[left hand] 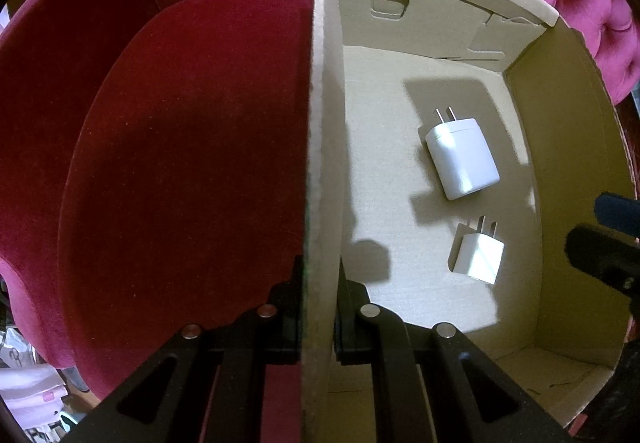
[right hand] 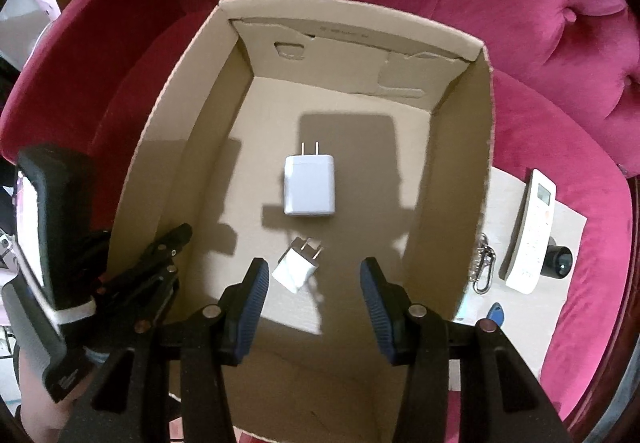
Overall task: Organize rigid objects
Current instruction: 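Move the right gripper out of the box toward the black round cap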
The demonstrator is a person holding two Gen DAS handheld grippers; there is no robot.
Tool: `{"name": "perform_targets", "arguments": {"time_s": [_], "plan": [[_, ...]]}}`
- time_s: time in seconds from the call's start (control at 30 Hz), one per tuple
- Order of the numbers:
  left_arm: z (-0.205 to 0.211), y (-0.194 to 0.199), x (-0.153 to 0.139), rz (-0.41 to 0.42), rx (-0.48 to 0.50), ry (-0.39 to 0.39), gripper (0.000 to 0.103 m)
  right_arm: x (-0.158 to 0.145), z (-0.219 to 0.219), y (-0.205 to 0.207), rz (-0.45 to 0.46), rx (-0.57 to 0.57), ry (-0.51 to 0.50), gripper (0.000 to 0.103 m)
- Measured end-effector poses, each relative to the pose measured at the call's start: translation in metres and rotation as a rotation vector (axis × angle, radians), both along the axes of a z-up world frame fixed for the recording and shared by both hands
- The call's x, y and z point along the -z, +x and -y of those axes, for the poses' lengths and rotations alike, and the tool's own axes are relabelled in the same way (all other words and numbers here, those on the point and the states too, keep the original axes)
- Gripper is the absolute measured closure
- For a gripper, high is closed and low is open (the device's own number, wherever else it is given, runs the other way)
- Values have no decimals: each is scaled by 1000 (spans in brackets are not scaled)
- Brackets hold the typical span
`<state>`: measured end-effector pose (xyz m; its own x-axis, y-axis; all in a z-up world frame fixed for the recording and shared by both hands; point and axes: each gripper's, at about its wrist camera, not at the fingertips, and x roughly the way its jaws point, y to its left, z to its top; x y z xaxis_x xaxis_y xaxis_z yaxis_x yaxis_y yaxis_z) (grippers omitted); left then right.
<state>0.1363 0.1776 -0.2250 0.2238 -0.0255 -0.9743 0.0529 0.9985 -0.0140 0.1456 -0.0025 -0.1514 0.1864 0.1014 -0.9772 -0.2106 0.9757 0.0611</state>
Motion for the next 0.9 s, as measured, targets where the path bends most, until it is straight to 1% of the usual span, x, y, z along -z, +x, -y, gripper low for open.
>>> {"name": "perform_targets", "arguments": {"time_s": [0.37, 0.67, 0.8, 0.9], "plan": [[0, 0, 0, 0, -2, 0, 93, -22, 28, -3, 42, 42, 7, 50], [-1, 0, 0, 0, -1, -1, 93, -33, 63, -6, 59, 87, -2, 44], [0, 0, 0, 1, 3, 5, 93, -38, 83, -7, 70, 114, -12, 37], [-1, 0, 0, -1, -1, 0, 93, -39, 101, -8, 76, 141, -38, 36]]}}
